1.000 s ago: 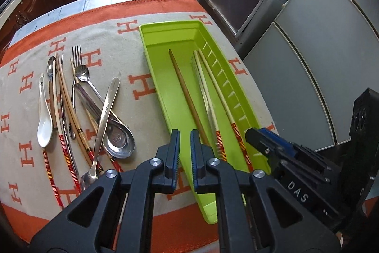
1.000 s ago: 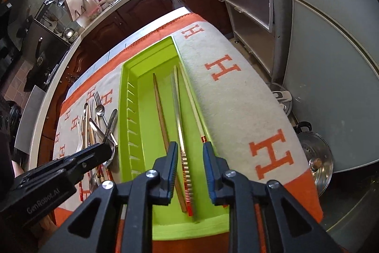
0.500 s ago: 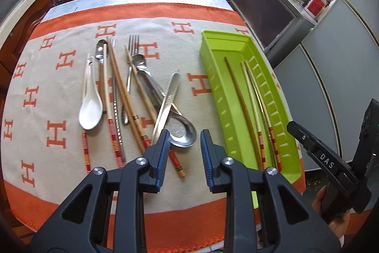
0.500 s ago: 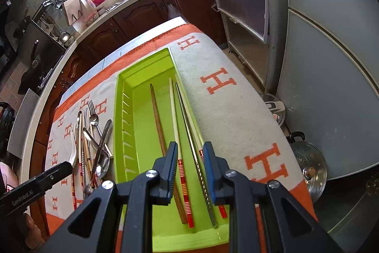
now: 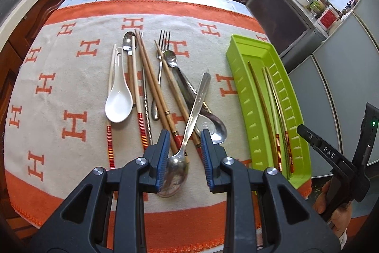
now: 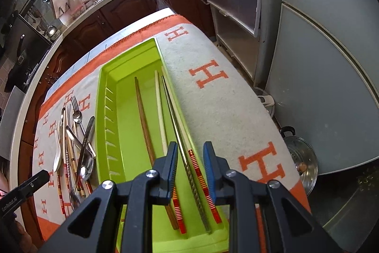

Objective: Organize utensils
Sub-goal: 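Withdraw both tools from the tray back over the utensil pile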

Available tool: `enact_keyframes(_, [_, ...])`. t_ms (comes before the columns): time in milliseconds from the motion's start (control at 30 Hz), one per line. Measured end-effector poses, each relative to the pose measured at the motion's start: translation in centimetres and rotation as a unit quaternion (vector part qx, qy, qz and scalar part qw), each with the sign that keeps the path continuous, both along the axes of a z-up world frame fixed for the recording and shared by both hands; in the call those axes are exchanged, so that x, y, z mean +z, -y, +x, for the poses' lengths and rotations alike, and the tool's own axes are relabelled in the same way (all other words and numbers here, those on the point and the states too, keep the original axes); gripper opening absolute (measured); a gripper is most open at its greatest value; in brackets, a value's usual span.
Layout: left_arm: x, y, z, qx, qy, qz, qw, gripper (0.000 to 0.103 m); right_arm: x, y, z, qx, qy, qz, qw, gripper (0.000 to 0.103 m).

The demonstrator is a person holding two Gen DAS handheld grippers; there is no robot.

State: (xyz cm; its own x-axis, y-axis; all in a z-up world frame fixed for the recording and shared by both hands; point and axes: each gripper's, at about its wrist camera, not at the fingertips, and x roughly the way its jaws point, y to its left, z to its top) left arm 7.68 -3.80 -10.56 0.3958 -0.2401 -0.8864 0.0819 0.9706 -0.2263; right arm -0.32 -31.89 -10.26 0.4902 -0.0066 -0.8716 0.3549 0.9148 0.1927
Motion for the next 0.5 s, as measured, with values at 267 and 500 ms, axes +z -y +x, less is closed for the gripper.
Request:
enact_keyframes(267, [-0.6, -1.0, 0.1, 0.011, -0.008, -0.003, 0.9999, 0.023, -0.1, -1.0, 0.4, 0.019, -0.001, 0.008, 1.0, 0.018])
enact_keyframes(500, [-0.7, -1.5, 0.1, 0.016, -0.009, -0.004, 0.9998, 0.023, -0.2, -2.3, 0.8, 0.032, -0.002, 0.002, 0.999, 0.018])
